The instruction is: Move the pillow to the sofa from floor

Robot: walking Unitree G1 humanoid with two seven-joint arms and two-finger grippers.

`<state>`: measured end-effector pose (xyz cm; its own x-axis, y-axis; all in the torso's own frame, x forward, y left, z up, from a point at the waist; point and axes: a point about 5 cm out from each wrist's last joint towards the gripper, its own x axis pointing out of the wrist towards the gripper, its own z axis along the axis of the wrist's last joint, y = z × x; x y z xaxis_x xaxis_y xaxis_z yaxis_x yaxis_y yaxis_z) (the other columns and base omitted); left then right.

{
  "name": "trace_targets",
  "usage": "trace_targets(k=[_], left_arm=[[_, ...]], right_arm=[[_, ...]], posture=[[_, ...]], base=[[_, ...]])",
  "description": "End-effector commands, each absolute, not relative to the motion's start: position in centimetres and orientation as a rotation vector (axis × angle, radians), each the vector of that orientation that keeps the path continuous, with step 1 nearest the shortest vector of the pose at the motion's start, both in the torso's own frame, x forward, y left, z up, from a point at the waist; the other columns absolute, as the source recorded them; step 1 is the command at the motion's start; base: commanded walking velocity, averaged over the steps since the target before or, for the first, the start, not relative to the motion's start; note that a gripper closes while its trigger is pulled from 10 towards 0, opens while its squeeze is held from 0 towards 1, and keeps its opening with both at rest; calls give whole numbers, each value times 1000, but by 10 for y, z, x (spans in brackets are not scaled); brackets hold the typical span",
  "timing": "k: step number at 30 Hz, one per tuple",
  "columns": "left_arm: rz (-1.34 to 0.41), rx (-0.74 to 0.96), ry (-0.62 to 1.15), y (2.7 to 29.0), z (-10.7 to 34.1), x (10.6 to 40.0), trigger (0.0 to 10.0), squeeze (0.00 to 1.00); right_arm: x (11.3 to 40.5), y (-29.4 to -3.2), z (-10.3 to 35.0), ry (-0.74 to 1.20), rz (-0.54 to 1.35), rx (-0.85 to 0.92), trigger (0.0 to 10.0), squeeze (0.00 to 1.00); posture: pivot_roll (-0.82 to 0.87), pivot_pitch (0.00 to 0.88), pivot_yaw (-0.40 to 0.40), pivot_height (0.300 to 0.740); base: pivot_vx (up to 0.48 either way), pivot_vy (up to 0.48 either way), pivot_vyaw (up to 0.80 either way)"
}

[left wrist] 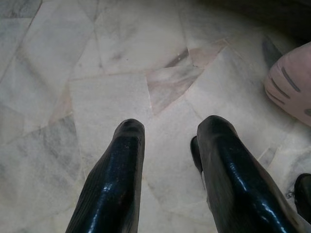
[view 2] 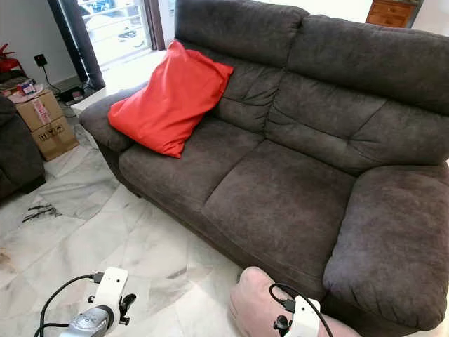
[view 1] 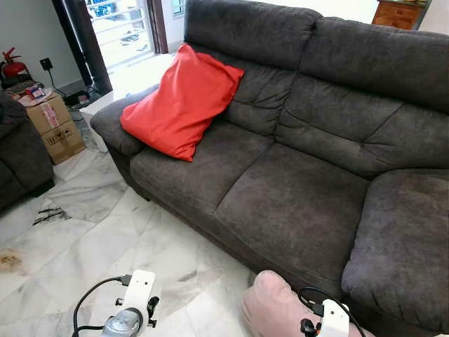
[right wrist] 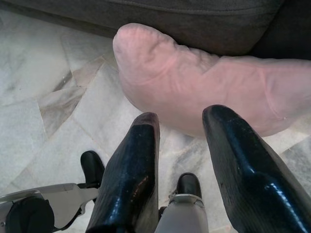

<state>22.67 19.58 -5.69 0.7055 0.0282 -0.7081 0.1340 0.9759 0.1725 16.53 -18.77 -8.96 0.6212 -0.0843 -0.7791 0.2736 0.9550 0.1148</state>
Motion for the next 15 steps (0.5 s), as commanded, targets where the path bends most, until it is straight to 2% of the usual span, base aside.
trace_targets(k=[1, 7, 10, 15], left_arm=[[-66, 222, 796, 196, -57, 227, 10000, 0], [-68, 223, 794, 196, -57, 228, 10000, 0], [-29, 201, 860, 203, -65, 213, 10000, 0], [-25, 200, 868, 203, -66, 211, 10000, 0]], right_arm=[[170, -188, -87, 862, -208, 233, 10000, 0], [172, -188, -87, 857, -212, 232, 10000, 0], [169, -190, -88, 870, -212, 229, 10000, 0], [169, -190, -88, 873, -210, 229, 10000, 0]], posture=[[-12, 0, 14, 740], [0, 0, 0, 740], [3, 0, -8, 740], [2, 0, -7, 740]], base=[[0, 0, 0], [0, 0, 0], [0, 0, 0], [0, 0, 0]])
